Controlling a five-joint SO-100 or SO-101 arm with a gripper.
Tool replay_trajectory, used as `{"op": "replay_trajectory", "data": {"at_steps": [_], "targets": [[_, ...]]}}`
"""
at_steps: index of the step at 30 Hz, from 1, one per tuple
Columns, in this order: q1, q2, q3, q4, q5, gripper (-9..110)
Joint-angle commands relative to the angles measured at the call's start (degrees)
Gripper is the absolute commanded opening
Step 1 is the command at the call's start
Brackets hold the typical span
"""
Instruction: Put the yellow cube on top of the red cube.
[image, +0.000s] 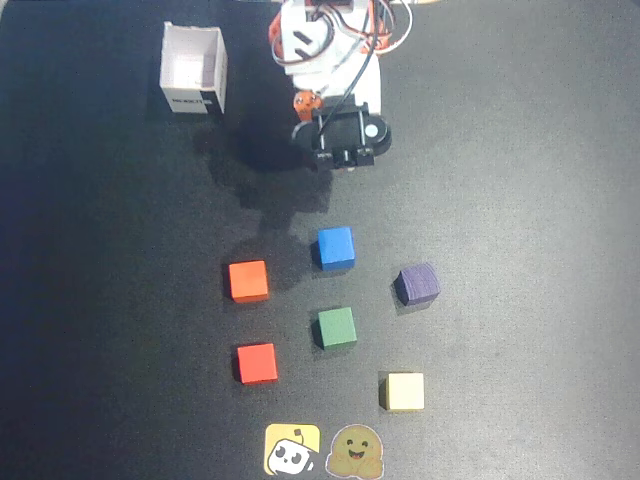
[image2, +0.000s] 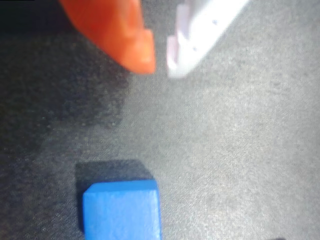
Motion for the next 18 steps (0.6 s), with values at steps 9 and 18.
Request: {"op": "replay_trajectory", "data": {"at_steps": [9,18], "targets": [[0.0,0.6,-0.4,0.2,0.0,0],[0.4,0.6,-0.4,0.2,0.0,0]]}}
